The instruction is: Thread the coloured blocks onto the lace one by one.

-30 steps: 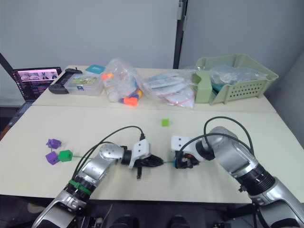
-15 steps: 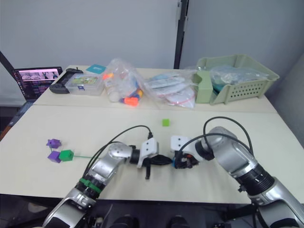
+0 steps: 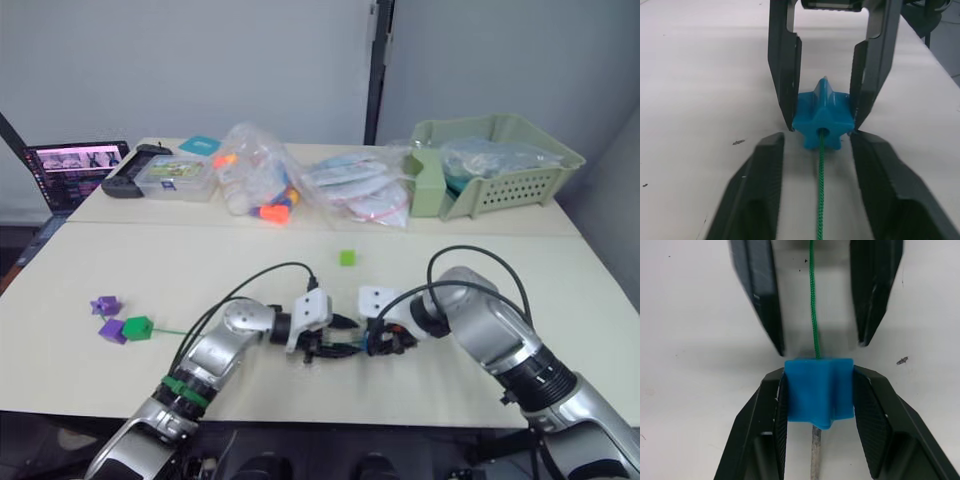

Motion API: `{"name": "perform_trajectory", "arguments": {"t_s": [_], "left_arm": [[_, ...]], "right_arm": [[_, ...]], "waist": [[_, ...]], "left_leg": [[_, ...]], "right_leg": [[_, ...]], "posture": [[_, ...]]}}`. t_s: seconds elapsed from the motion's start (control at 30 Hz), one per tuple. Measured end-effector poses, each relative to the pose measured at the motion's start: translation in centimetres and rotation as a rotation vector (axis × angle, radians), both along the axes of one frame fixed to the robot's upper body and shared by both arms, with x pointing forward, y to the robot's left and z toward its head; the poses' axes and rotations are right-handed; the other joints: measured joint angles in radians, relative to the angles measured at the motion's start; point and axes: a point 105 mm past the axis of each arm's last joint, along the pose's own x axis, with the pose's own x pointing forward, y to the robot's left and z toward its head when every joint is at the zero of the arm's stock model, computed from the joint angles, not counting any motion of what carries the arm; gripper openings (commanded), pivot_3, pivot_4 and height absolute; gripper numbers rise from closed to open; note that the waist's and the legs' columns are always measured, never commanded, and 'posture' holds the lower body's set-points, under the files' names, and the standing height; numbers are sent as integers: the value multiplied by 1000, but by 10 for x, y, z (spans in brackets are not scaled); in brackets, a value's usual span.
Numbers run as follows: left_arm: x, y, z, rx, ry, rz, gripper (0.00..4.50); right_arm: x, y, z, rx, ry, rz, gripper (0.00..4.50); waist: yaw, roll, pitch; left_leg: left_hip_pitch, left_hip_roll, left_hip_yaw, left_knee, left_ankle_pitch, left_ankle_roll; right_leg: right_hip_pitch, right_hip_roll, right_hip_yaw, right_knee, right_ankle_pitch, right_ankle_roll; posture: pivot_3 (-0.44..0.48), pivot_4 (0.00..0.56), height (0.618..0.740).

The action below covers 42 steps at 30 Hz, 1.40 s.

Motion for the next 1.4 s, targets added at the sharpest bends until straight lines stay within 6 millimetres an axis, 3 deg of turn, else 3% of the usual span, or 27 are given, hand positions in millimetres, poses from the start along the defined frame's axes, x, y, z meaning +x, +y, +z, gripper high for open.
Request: {"name": "perform_trajectory", "arguments": {"t_s": [0.1,0.27,0.43,0.63,0.83,1.03,1.37,1.4], "left_arm": [[2,20,0,6,14,51,4434],[-2,28,-2,5,17,71,4500],[-3,16,1,-23,5,63,4500],[-4,-25,14,-87,-21,-5,4500],[-3,-52,5,-57,-43,-34,4500],[0,-55,-6,5,-58,-27,4500],[-1,-53,-8,10,-49,-30,1386],[-1,-52,-8,11,-49,-30,1365]], "right_arm": [[0,0,-1,0,2,8,2704],[-1,-6,6,15,17,-7,4403],[-6,-34,28,14,-3,-90,4461],[-21,-56,26,2,47,-168,4461],[-24,-68,22,-3,41,-240,4461],[-26,-66,18,10,23,-248,4461],[-9,-53,-5,22,-33,-196,4500],[-8,-53,-6,18,-31,-193,4500]], "waist": [[-3,0,0],[9,0,0],[22,0,0],[20,0,0],[16,0,0],[18,0,0],[17,0,0],[18,0,0]], "left_leg": [[0,0,0,0,0,0],[-1,-1,0,1,0,0],[-1,-1,0,1,0,0],[-1,-1,1,1,0,0],[-1,-1,1,1,0,0],[-1,-1,1,1,0,0],[-1,-1,1,1,0,0],[-1,-1,1,1,0,0]], "right_leg": [[0,0,0,0,0,0],[0,-2,0,-1,0,0],[0,-2,0,-1,0,0],[0,-1,0,-2,0,0],[0,0,0,-1,0,0],[0,-1,1,-2,0,0],[0,-1,1,-2,0,0],[0,-1,1,-2,0,0]], "posture": [[0,150,740],[0,150,740],[0,150,740],[0,150,740],[0,150,740],[0,150,740],[0,150,740],[0,150,740]]}}
